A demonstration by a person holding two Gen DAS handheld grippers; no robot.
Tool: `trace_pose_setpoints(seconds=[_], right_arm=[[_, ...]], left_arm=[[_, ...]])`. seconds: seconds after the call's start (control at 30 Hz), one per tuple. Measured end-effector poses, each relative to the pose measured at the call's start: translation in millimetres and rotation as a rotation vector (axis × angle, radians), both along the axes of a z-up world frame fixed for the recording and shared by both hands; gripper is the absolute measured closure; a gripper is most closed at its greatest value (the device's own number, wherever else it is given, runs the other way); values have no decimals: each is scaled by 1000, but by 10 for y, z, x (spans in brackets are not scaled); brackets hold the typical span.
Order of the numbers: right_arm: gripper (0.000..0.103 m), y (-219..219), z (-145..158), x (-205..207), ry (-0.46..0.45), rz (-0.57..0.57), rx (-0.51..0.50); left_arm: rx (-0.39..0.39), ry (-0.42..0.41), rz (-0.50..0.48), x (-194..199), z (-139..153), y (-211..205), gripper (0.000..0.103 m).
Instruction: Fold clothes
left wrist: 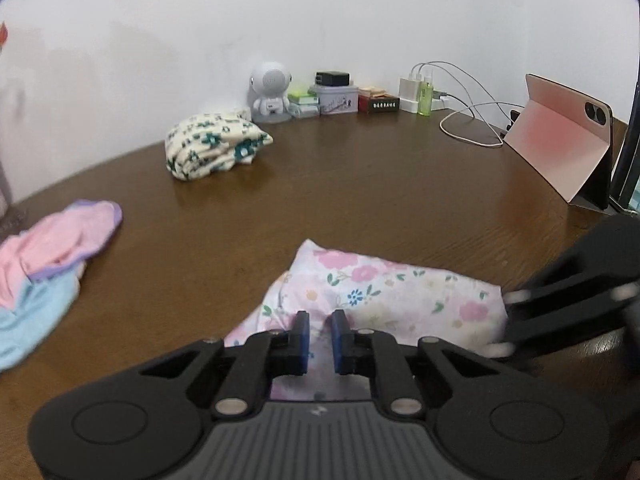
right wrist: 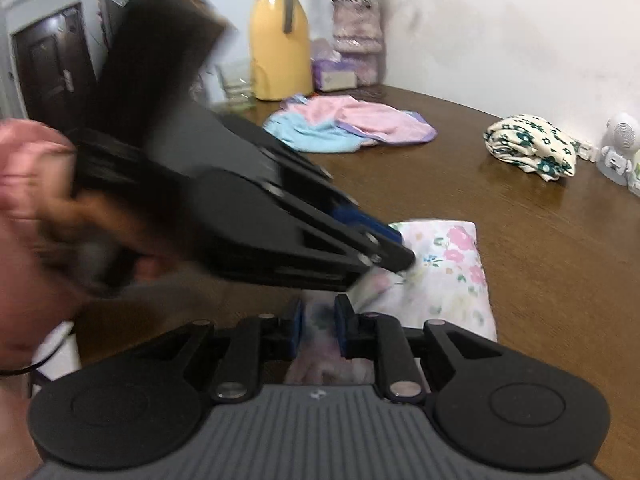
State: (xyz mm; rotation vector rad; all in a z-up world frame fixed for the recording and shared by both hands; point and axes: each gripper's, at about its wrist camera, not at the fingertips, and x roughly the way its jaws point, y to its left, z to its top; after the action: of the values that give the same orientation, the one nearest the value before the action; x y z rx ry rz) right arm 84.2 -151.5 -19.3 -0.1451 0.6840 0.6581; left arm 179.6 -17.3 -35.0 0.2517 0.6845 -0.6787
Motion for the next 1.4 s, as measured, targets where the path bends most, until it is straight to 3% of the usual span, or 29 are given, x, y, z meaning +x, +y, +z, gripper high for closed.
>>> trace_pose_setpoints(seconds=[0.13,0.33,0.4,0.6,0.83,1.03,1.13,1.2,1.23,1.27,1.33,1.4], right_arm=[[83,-237,164,-154,-19,-14,50],[80,-284,30,16,-27,-113,-27],[81,-248,-146,94,11,-127,-64],[83,-362,-207,197,27,-36,-73],[83,-568,-132,582,70,41,-190],[84,-513,-180,624,83,59,-179],[77,-630,-112,615,98,19,-118],[62,-773,-12,587,114,-28,-36],[45,-854,34,565,125,-50,16],[23,-926,63,544,139,-71,68],[0,-1040,89,510,172,-109,158],[0,-1079,57,498,211,-146,209]], left_arm=[[-7,0,-1,-17,-36,38,93],[-3,-2,3,-48,-19,44,92],[0,-4,10,-72,-27,40,92],[56,-43,47,-222,-26,-20,92],[145,-102,73,-648,-21,-90,95],[121,-103,114,-771,-23,-82,95],[81,-115,125,-759,100,24,76],[43,-136,153,-789,209,129,29],[18,-145,173,-807,249,188,18],[-7,-154,192,-825,290,246,5],[-61,-117,228,-815,307,328,0],[-111,-38,266,-765,282,388,0]])
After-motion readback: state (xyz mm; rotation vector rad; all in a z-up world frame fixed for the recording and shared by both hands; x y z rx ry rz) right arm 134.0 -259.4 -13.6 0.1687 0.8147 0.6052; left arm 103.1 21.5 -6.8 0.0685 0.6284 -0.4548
